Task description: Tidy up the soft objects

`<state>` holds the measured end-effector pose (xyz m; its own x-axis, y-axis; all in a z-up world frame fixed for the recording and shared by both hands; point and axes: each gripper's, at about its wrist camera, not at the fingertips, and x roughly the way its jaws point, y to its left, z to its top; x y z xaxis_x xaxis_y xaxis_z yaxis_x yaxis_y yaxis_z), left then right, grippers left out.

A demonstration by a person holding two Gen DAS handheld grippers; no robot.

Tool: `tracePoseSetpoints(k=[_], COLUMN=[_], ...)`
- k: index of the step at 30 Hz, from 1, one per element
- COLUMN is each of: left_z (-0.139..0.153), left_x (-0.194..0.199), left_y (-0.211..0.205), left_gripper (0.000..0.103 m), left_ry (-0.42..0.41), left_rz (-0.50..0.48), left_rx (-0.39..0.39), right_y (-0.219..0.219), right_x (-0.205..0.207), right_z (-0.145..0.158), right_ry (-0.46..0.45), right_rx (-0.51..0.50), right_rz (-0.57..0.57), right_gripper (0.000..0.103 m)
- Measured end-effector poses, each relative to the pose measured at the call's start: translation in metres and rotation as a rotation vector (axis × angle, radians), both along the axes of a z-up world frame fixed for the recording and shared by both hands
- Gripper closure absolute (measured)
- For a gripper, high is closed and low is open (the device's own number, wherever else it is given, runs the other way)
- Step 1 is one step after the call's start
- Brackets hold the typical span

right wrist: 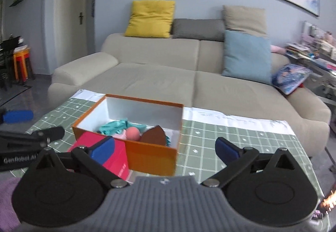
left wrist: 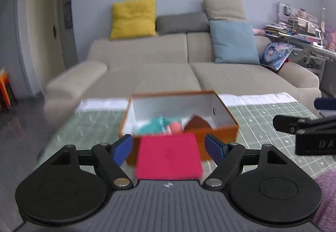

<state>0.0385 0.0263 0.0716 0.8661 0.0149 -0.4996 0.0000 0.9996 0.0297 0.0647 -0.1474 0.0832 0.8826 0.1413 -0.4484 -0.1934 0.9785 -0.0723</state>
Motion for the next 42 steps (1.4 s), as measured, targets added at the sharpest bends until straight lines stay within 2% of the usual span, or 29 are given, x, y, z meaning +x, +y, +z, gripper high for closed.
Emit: tracePoseSetpoints(k=[2, 3, 6, 8, 11, 13, 16, 25, 31, 42], left_z=[-0.01, -0.015, -0.029, -0.036, -0.049, -0.057, -0.067, -0.079, -0.08, -0.082], left_x=[-0.006, -0.008, -0.005, -0.003, -0.007, -0.008, -0.004, 0.001, 0.003, 0.006], left_y=[0.0, -0.001, -0.007, -0.008, -0.01, -0.015, -0.021, -0.03, -0.026, -0.026], left_gripper=[0.009, 0.005, 0.002, 0.001, 0.001, 0.001, 0.001, 0.001, 0.001, 0.001], left_ry=[0.018, 0.023, 0.054, 0.072, 0.086, 0.093, 0.134, 0.201, 0.214, 0.231], left_rz=[0.022, 0.032, 0.058, 0.067, 0.053, 0.027, 0.004, -0.012, -0.001, 0.0], left_rx=[-0.032, -0.022, 0.027, 0.025, 0.011, 0.008, 0.031, 0.061, 0.043, 0.061], right_y=[-0.001, -0.002, -0.003, -0.002, 0.0, -0.002, -0.009, -0.013, -0.007, -0.013], right_x=[-0.01, -0.015, -0.027, -0.033, -0.037, -0.037, -0.034, -0.022, -0.021, -0.019], right_z=[-0.013, -0.02, -0.041, -0.053, -0.071, -0.078, -0.082, -0.096, -0.102, -0.103], right_ry=[0.001, 0.009, 0.024, 0.027, 0.033, 0.035, 0.038, 0.102, 0.105, 0.108], right_rx=[-0.019, -0.025, -0.02, -0.039, -0.091, -0.081, -0.038, -0.017, -0.04, -0.027], right_rz=[-0.028, -0.044, -0.059, -0.045, -0.017, -0.019, -0.025, -0.061, -0.048, -0.056], right_gripper=[0.003, 0.003, 0.003, 0.003, 0.003, 0.003, 0.003, 0.003, 0.003, 0.003])
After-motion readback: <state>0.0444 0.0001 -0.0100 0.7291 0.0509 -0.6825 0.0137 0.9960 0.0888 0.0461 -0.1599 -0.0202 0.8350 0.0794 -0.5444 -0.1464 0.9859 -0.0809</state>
